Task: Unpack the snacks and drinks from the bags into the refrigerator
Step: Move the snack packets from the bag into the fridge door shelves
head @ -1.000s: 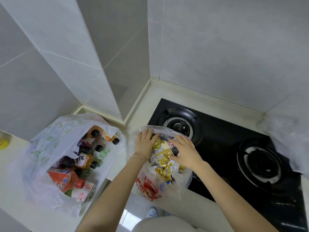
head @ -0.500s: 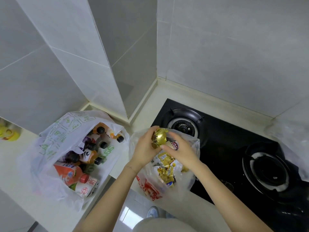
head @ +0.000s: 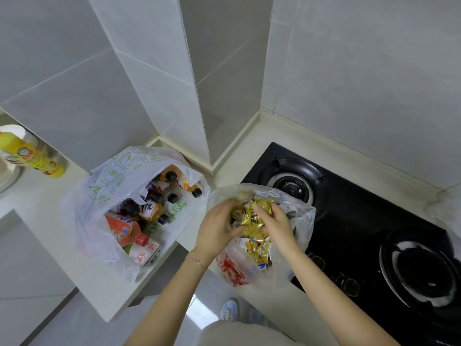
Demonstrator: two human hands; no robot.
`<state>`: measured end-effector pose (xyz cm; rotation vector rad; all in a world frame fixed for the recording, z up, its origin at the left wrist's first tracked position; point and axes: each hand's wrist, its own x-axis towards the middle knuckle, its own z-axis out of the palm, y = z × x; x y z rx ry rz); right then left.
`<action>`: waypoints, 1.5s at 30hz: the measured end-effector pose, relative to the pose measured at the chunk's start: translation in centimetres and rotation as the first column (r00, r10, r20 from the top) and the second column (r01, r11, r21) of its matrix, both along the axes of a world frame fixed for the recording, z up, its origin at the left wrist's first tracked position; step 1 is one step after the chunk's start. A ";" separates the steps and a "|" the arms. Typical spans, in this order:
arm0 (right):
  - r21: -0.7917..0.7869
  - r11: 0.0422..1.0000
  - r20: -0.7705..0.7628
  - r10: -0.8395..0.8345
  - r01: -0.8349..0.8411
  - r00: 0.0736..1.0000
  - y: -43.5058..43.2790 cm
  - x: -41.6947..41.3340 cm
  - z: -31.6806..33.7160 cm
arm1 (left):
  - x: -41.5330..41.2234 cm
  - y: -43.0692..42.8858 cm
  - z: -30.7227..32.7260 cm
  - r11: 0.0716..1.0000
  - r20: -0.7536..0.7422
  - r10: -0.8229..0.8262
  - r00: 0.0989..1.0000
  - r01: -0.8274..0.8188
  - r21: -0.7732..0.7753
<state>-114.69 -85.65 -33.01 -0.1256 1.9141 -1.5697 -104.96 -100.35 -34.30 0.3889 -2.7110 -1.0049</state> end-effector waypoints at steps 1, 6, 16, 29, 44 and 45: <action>0.008 1.000 0.014 -0.005 0.005 1.000 0.1 0.1 0.0 | 0.3 -0.3 -0.2 0.999 0.021 0.023 1.000 -0.024 0.030; 0.071 0.996 -0.101 0.062 -0.055 0.993 0.0 0.3 0.2 | 0.6 -0.5 -1.2 0.987 0.108 -0.011 0.994 0.028 -0.157; 0.219 0.943 -0.199 0.295 -0.251 0.935 0.6 -1.5 0.3 | 0.5 -2.2 -3.6 0.941 0.166 0.166 0.972 -0.106 -0.322; 0.187 0.957 -0.210 0.261 -0.224 0.942 0.6 -1.0 1.1 | -0.5 -1.5 -5.4 0.871 0.377 0.255 0.890 -0.043 -0.489; 0.049 0.999 -0.117 0.023 -0.018 0.993 1.2 -0.1 2.4 | 0.0 1.1 4.8 0.822 -0.004 0.234 0.972 -0.195 0.535; 0.036 0.999 -0.109 0.009 -0.005 0.994 1.2 0.2 2.6 | -0.1 1.2 5.5 0.786 -0.013 0.245 0.969 -0.191 0.588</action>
